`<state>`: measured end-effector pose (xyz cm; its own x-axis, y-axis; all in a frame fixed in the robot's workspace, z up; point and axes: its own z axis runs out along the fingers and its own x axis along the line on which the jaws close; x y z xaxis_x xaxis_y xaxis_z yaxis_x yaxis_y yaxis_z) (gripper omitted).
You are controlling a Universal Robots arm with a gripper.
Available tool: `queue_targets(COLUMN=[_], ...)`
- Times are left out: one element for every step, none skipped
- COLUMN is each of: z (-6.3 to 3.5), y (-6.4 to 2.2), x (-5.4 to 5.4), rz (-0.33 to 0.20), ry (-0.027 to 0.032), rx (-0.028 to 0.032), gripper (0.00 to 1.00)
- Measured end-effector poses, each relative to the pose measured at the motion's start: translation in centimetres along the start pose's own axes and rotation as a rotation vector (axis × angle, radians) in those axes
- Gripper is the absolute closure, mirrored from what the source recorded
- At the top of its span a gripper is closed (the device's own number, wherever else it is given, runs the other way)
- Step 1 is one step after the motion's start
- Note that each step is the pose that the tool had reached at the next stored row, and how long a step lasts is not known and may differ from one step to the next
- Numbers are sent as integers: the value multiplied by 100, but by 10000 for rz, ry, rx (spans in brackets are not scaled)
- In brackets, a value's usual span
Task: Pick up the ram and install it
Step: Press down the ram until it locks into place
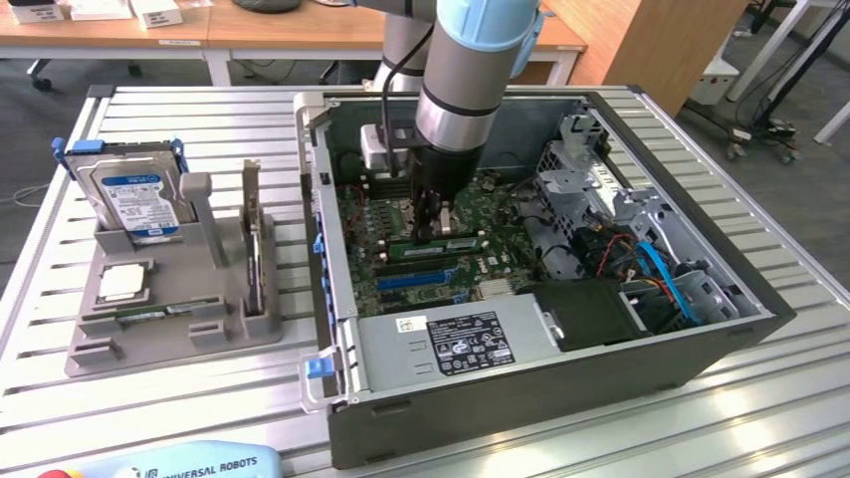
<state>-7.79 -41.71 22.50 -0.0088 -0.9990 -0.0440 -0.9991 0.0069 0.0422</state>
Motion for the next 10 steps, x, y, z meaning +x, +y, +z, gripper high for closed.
queue_targets(z=[3, 4, 4, 4, 5, 5, 5, 7, 10, 10], y=[0, 0, 0, 0, 0, 0, 0, 0, 0, 0], x=[0, 1, 1, 1, 1, 1, 0, 1, 1, 1], rz=[0, 0, 0, 0, 0, 0, 0, 0, 0, 0], ry=[2, 4, 5, 5, 3, 2, 1, 2, 2, 3], rx=[0, -1, -1, -1, -1, 0, 0, 0, 0, 0], gripper=[90, 90, 90, 90, 90, 90, 90, 90, 90, 90])
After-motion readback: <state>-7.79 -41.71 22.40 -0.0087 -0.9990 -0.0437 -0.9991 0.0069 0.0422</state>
